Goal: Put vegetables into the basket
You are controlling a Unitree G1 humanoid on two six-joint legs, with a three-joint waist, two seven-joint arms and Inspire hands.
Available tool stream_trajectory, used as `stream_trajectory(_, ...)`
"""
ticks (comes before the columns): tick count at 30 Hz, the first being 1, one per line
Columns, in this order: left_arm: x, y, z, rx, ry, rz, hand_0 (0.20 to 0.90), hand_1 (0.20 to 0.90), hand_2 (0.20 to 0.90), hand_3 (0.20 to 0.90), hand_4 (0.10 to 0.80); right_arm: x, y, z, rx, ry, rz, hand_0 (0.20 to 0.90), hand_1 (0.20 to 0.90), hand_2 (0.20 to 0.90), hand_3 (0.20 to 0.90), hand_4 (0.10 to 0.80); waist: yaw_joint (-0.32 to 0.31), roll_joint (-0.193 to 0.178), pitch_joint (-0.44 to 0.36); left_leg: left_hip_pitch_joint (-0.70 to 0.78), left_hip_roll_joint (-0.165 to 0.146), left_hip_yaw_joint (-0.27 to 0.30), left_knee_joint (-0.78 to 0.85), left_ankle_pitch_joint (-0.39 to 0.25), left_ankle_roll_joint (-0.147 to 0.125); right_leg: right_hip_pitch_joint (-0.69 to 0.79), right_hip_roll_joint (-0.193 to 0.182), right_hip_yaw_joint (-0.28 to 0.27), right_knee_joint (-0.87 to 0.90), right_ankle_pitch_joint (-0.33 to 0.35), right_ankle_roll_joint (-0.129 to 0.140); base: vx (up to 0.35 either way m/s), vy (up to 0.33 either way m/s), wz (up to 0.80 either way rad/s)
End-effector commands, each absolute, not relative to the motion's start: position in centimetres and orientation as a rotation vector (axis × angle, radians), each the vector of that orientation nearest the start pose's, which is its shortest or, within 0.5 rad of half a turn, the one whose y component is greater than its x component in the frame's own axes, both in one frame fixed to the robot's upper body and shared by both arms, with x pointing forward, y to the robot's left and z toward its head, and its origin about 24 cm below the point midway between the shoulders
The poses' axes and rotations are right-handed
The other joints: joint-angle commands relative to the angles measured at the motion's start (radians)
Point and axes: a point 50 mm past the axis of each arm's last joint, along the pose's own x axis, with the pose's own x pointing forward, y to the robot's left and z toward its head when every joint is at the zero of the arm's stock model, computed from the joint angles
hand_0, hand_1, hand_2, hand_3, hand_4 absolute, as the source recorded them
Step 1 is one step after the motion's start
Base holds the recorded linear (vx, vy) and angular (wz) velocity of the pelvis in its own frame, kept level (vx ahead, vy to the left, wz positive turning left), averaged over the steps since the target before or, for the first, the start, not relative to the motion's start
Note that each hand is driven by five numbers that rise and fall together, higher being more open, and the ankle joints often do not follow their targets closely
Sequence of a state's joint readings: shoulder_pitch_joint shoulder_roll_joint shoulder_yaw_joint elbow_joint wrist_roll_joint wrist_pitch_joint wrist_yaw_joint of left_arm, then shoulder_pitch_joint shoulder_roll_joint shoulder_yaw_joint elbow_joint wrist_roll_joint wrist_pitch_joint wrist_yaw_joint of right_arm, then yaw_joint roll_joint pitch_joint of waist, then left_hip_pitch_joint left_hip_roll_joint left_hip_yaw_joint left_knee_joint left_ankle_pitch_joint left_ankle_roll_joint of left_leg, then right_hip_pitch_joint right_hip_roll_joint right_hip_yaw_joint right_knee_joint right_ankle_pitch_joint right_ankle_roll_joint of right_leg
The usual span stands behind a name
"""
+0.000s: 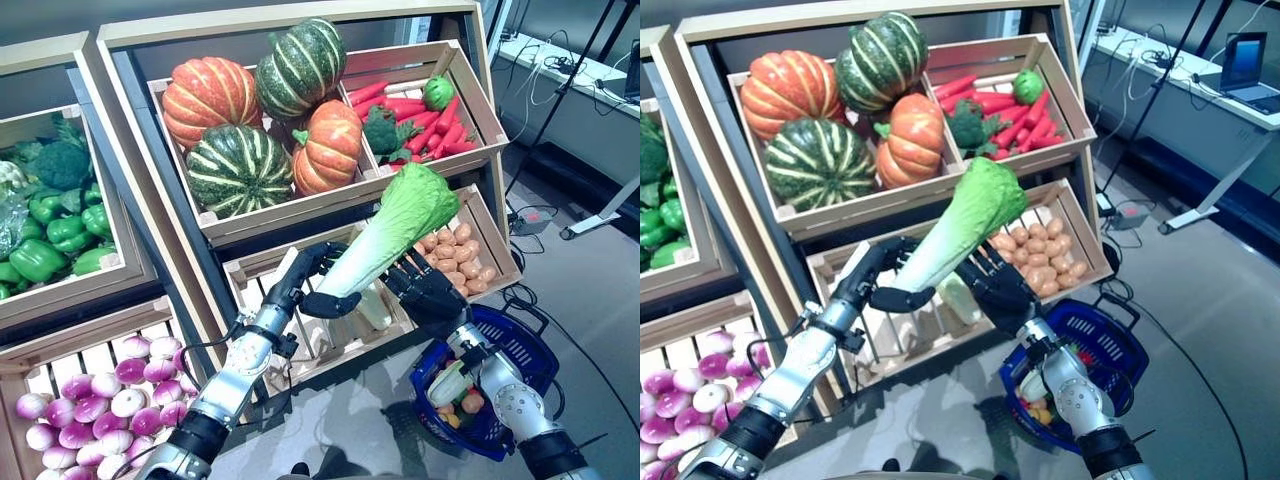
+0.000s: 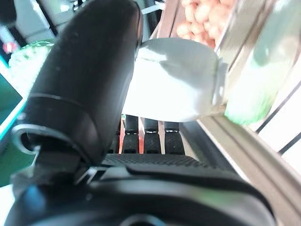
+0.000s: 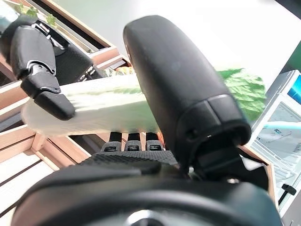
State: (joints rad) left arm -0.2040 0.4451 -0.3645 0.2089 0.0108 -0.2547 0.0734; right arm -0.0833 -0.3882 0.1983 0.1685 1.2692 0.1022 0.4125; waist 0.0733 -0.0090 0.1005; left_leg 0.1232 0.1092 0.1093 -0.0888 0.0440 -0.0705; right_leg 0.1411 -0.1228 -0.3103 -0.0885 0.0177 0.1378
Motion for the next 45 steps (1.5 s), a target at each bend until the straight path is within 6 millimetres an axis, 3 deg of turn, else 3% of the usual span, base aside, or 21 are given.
stream_trajectory(1, 28.9, 14.0, 5.6, 0.756, -0.262, -0.414, 0.300, 0.300, 0.300, 0.300, 0.400, 29.1, -14.9, 16.9, 1.114, -0.550, 0.774, 0.900, 0.900, 0.900, 0.900, 0.800, -0.022, -0.030, -0.063, -0.011, -0.003, -0.002, 0.002, -0.019, -0.003, 0.009, -0.063, 0.035, 0.014, 0.038, -0.008, 0.000, 0.000, 0.00)
stream_trajectory(8, 28.9, 12.7, 5.8, 0.845, -0.328, -0.432, 0.300, 0.300, 0.300, 0.300, 0.400, 29.6, -14.7, 18.3, 1.102, -0.620, 0.703, 0.900, 0.900, 0.900, 0.900, 0.800, -0.022, -0.028, -0.063, -0.008, -0.005, -0.009, 0.002, -0.024, 0.000, 0.012, -0.061, 0.040, 0.013, 0.035, -0.009, 0.000, 0.000, 0.00)
stream_trajectory(13, 28.5, 11.7, 5.5, 0.911, -0.378, -0.459, 0.300, 0.300, 0.300, 0.300, 0.400, 30.1, -16.2, 20.5, 0.855, -0.748, 0.453, 0.900, 0.900, 0.900, 0.900, 0.800, -0.023, -0.028, -0.065, -0.007, -0.005, -0.013, 0.002, -0.025, 0.000, 0.014, -0.061, 0.044, 0.014, 0.033, -0.009, 0.000, 0.000, 0.00)
stream_trajectory(14, 28.4, 11.4, 5.4, 0.913, -0.380, -0.462, 0.300, 0.300, 0.300, 0.300, 0.400, 29.8, -16.5, 21.3, 0.737, -0.820, 0.367, 0.900, 0.900, 0.900, 0.900, 0.800, -0.024, -0.028, -0.065, -0.008, -0.004, -0.013, 0.002, -0.025, 0.000, 0.013, -0.060, 0.047, 0.013, 0.033, -0.009, 0.000, 0.000, 0.00)
stream_trajectory(16, 28.4, 11.1, 5.2, 0.905, -0.372, -0.460, 0.300, 0.300, 0.300, 0.300, 0.400, 29.5, -16.7, 22.3, 0.668, -0.884, 0.319, 0.900, 0.900, 0.900, 0.900, 0.800, -0.027, -0.027, -0.065, -0.007, -0.004, -0.012, 0.002, -0.026, 0.001, 0.012, -0.059, 0.051, 0.013, 0.033, -0.009, 0.000, 0.000, 0.00)
stream_trajectory(22, 28.3, 10.5, 4.6, 0.882, -0.349, -0.453, 0.300, 0.300, 0.300, 0.300, 0.400, 28.0, -16.5, 24.9, 0.445, -1.063, 0.156, 0.900, 0.900, 0.900, 0.900, 0.800, -0.026, -0.022, -0.063, -0.005, -0.003, -0.011, 0.002, -0.028, 0.002, 0.011, -0.055, 0.062, 0.017, 0.030, -0.011, 0.003, 0.001, -0.01)
stream_trajectory(23, 28.3, 10.2, 4.6, 0.877, -0.341, -0.457, 0.300, 0.300, 0.300, 0.300, 0.400, 27.5, -16.4, 25.8, 0.323, -1.132, 0.074, 0.900, 0.900, 0.900, 0.900, 0.800, -0.025, -0.021, -0.063, -0.006, -0.004, -0.011, 0.002, -0.028, 0.003, 0.010, -0.055, 0.064, 0.018, 0.029, -0.012, 0.000, 0.000, 0.00)
stream_trajectory(25, 28.2, 10.0, 4.5, 0.869, -0.331, -0.459, 0.300, 0.300, 0.300, 0.300, 0.400, 27.2, -16.0, 26.6, 0.242, -1.179, 0.046, 0.900, 0.900, 0.900, 0.900, 0.800, -0.022, -0.021, -0.062, -0.007, -0.004, -0.012, 0.002, -0.028, 0.004, 0.008, -0.055, 0.065, 0.018, 0.029, -0.011, 0.001, 0.000, -0.02)
stream_trajectory(30, 28.1, 9.9, 4.3, 0.852, -0.322, -0.464, 0.300, 0.300, 0.300, 0.300, 0.400, 27.4, -15.9, 26.6, 0.272, -1.142, 0.113, 0.900, 0.900, 0.900, 0.900, 0.800, -0.018, -0.022, -0.060, -0.006, -0.002, -0.009, 0.002, -0.028, 0.002, 0.010, -0.056, 0.063, 0.016, 0.030, -0.010, 0.003, -0.002, -0.02)
stream_trajectory(36, 28.1, 9.9, 4.8, 0.844, -0.343, -0.472, 0.300, 0.300, 0.300, 0.300, 0.400, 28.1, -15.6, 25.2, 0.408, -1.038, 0.217, 0.900, 0.900, 0.900, 0.900, 0.800, -0.013, -0.021, -0.057, -0.008, -0.001, -0.014, 0.002, -0.025, 0.001, 0.008, -0.058, 0.059, 0.023, 0.027, -0.010, 0.000, 0.000, 0.00)
stream_trajectory(37, 28.2, 9.8, 5.0, 0.842, -0.348, -0.475, 0.300, 0.300, 0.300, 0.300, 0.400, 28.1, -15.4, 24.9, 0.447, -1.031, 0.265, 0.684, 0.684, 0.684, 0.684, 0.656, -0.012, -0.021, -0.056, -0.009, -0.001, -0.016, 0.002, -0.025, 0.001, 0.007, -0.058, 0.058, 0.025, 0.026, -0.010, 0.000, 0.000, 0.00)
stream_trajectory(38, 28.2, 9.7, 5.1, 0.839, -0.353, -0.477, 0.300, 0.300, 0.300, 0.300, 0.400, 28.0, -15.1, 24.7, 0.481, -1.035, 0.311, 0.300, 0.300, 0.300, 0.300, 0.400, -0.010, -0.020, -0.055, -0.009, -0.002, -0.017, 0.002, -0.025, 0.001, 0.008, -0.059, 0.057, 0.025, 0.025, -0.010, 0.000, 0.000, 0.00)
stream_trajectory(45, 28.2, 9.7, 5.1, 0.825, -0.341, -0.487, 0.300, 0.300, 0.300, 0.300, 0.400, 28.3, -15.1, 24.0, 0.605, -1.011, 0.342, 0.300, 0.300, 0.300, 0.300, 0.400, -0.007, -0.022, -0.059, -0.004, -0.002, -0.021, 0.002, -0.029, 0.000, 0.015, -0.059, 0.047, 0.023, 0.023, -0.010, 0.000, 0.000, 0.00)
